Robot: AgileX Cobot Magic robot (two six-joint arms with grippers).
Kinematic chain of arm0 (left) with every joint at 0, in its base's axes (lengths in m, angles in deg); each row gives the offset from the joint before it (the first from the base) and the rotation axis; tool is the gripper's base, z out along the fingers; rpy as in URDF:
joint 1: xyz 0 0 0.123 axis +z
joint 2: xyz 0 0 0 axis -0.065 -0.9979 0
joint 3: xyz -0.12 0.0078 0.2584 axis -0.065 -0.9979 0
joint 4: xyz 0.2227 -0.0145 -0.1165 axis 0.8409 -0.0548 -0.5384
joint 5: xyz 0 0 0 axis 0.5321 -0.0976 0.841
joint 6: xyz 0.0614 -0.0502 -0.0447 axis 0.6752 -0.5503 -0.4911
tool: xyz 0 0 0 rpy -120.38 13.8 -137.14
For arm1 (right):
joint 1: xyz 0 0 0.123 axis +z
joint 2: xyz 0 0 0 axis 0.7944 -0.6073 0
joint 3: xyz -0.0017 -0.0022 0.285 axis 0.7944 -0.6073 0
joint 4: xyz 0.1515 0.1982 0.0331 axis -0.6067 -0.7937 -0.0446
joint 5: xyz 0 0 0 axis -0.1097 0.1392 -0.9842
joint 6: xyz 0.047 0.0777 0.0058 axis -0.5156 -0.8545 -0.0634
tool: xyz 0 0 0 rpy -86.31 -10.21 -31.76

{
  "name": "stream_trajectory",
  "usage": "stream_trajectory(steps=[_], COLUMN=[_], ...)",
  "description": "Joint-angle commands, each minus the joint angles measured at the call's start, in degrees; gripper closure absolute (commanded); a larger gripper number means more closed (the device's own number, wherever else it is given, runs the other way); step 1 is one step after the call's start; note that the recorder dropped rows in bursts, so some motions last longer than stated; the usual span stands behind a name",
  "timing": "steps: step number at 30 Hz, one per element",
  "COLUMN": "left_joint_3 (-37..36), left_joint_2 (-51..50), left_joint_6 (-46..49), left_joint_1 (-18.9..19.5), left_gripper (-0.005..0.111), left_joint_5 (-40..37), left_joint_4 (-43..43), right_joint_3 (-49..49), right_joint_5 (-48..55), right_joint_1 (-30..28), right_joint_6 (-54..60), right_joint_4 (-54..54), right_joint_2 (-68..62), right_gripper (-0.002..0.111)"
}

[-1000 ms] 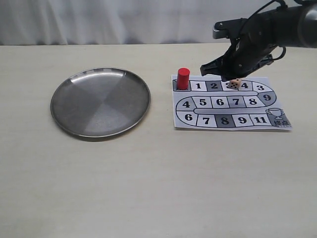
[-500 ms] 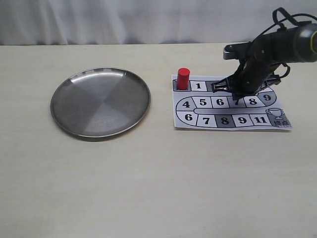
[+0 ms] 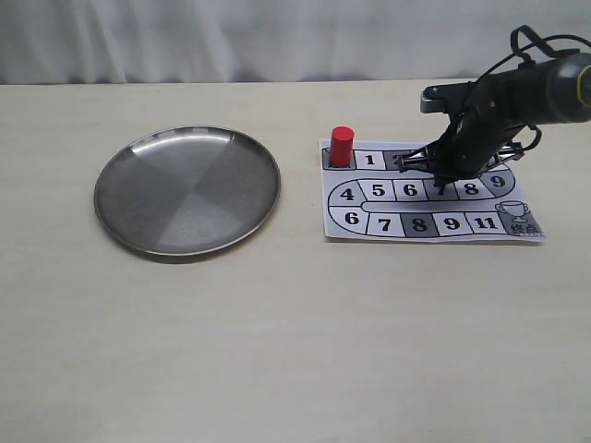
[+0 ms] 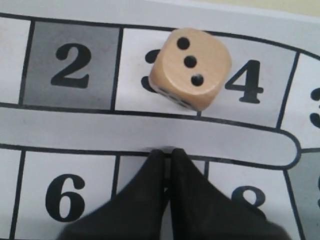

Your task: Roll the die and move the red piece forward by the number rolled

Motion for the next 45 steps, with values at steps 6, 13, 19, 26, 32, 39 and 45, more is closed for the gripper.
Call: stream_trajectory(steps=[6, 13, 19, 26, 32, 39, 45], left_joint_3=[-0.1, -0.1, -0.1, -0.1, -0.1, -0.1, -0.1], left_joint_2=[0.06, 0.06, 0.06, 0.06, 0.06, 0.06, 0.06], left_joint_6=[-0.14, -0.14, -0.14, -0.14, -0.14, -0.14, -0.14], left_joint_1=[-0.14, -0.14, -0.14, -0.14, -0.14, -0.14, -0.14], left_gripper=[0.107, 0.107, 0.107, 0.107, 0.107, 0.107, 0.107], left_joint_5=[0.42, 0.42, 0.42, 0.42, 0.42, 0.42, 0.42], left_joint_4=[-0.21, -0.21, -0.21, -0.21, -0.21, -0.21, -0.21], right_joint_3=[-0.26, -0.26, -0.26, 0.1, 0.1, 0.1, 1.83], right_joint_5=[-0.07, -0.07, -0.35, -0.29, -0.29, -7.77, -17.86], right_joint_1=[-0.38, -0.38, -0.38, -0.38, 0.83, 8.0, 12.75], right_joint_6=[-0.07, -0.07, -0.07, -0.07, 1.2, 10.15, 10.23], right_joint_4=[0.42, 0.42, 0.42, -2.36, -11.16, -10.99, -9.71], right_joint_2=[-0.46, -0.46, -0.46, 3.12, 8.25, 8.65, 6.4], right_gripper=[0.104, 0.104, 0.104, 0.104, 0.104, 0.087, 0.043])
